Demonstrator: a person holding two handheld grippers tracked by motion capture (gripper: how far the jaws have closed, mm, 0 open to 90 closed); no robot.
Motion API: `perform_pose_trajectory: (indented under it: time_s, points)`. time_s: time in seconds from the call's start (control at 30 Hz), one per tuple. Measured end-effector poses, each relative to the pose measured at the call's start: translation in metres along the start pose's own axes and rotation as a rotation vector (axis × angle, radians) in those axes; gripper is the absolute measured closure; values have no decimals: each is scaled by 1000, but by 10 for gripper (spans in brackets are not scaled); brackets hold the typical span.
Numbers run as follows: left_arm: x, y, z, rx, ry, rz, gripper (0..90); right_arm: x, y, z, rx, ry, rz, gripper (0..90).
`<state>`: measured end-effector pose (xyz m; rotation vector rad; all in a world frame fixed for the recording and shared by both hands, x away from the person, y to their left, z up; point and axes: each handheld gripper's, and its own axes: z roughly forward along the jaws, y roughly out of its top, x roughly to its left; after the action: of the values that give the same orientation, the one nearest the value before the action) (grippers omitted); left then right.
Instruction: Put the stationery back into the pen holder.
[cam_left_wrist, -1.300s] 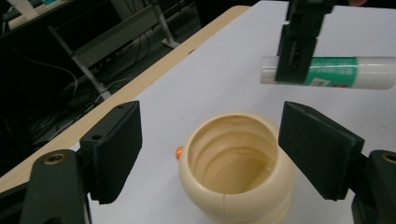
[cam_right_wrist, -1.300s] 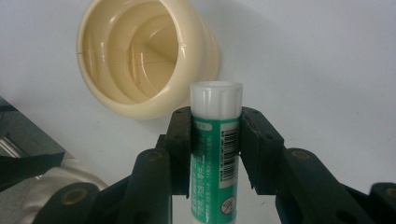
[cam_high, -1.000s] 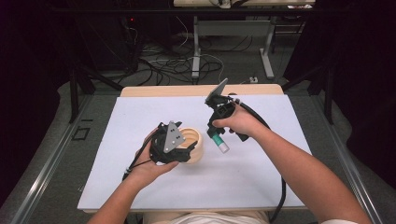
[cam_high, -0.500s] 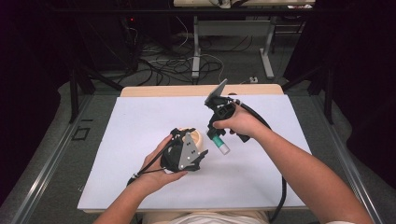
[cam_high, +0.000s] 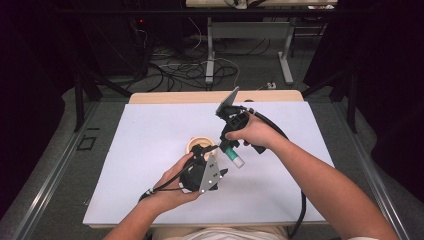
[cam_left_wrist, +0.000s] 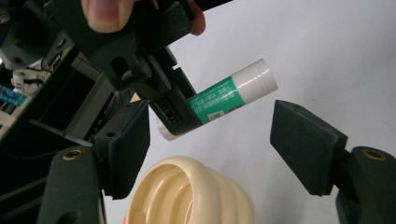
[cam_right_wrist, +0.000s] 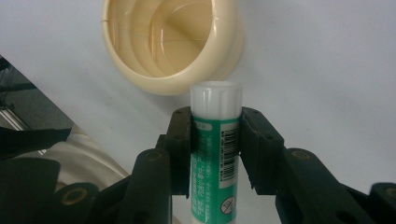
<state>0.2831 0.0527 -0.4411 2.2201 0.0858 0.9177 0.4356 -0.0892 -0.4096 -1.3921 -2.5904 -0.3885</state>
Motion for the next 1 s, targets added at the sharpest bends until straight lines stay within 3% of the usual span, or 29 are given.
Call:
perform_pose_trajectory:
  time_s: [0.2, 0.43, 0.47, 0.53, 0.57, 0.6, 0.63, 0.73, 0.77, 0.83, 0.97, 1.0]
  points:
    - [-9, 1, 5, -6, -12, 88, 398, 2, -1, 1, 9, 9, 0, 659]
    - [-20, 4, 9, -4, -10, 193, 410, 3, -2, 1, 28, 25, -4, 660]
    - [-22, 4, 9, 0, -4, 208, 410, 2, -2, 1, 28, 19, -22, 659]
    - [-24, 5, 10, 0, 2, 238, 410, 2, -2, 1, 44, 29, -42, 660]
    - [-26, 5, 11, -6, 5, 245, 412, 3, -1, 0, 80, 20, -43, 660]
    - [-27, 6, 12, -10, 7, 256, 418, 3, -1, 1, 79, 20, -48, 659]
    - [-29, 6, 13, -14, 12, 272, 424, 3, -2, 5, 41, 38, -46, 659]
    - [-32, 7, 13, -2, 11, 326, 441, 4, -2, 5, 75, 41, -43, 660]
    - [-34, 7, 14, 0, 15, 347, 447, 5, -2, 6, 62, 46, -48, 659]
    - [-37, 6, 16, 8, 12, 379, 454, 6, -1, 4, 99, 51, -58, 659]
    - [-41, 4, 19, -5, 20, 413, 468, 11, -1, 10, 83, 58, -70, 659]
    - [-42, 3, 19, -5, 20, 415, 468, 13, -1, 11, 85, 65, -49, 659]
